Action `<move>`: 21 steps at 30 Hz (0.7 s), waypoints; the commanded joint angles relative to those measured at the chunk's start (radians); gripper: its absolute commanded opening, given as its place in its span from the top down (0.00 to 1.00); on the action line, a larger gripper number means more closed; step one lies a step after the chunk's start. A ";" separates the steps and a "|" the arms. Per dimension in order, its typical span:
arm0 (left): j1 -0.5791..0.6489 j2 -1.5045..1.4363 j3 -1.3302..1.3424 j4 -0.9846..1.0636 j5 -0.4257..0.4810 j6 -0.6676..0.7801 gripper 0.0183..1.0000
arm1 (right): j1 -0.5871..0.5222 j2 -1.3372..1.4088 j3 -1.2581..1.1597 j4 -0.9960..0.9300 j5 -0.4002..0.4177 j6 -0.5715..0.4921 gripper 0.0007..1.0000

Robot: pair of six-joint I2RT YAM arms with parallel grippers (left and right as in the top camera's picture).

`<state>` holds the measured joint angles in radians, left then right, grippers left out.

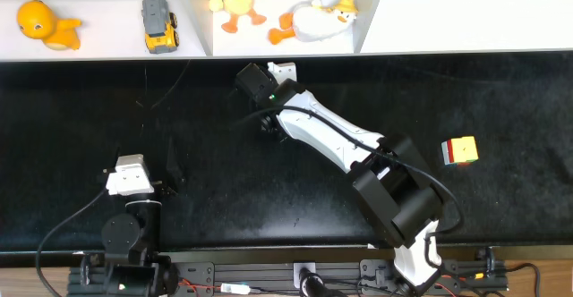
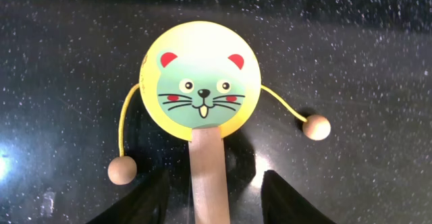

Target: Store Toys

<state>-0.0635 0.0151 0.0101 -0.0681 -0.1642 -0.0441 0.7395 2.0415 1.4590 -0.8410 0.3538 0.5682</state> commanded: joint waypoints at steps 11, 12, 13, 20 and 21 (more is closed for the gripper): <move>0.008 -0.012 -0.002 -0.005 0.007 0.022 0.00 | 0.000 0.051 0.031 0.002 -0.029 0.000 0.67; 0.008 -0.012 -0.002 -0.005 0.006 0.022 0.00 | 0.000 0.051 0.031 0.002 -0.032 0.000 0.70; 0.008 -0.012 -0.002 -0.005 0.007 0.022 0.00 | 0.000 0.051 0.031 0.002 -0.032 0.000 0.74; 0.008 -0.012 -0.002 -0.005 0.007 0.022 0.00 | 0.000 0.041 0.031 0.002 -0.063 0.001 0.89; 0.008 -0.012 -0.002 -0.005 0.007 0.022 0.00 | 0.000 0.031 0.031 0.003 -0.066 0.001 0.89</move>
<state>-0.0635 0.0151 0.0101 -0.0681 -0.1642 -0.0441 0.7395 2.0647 1.4754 -0.8375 0.3206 0.5686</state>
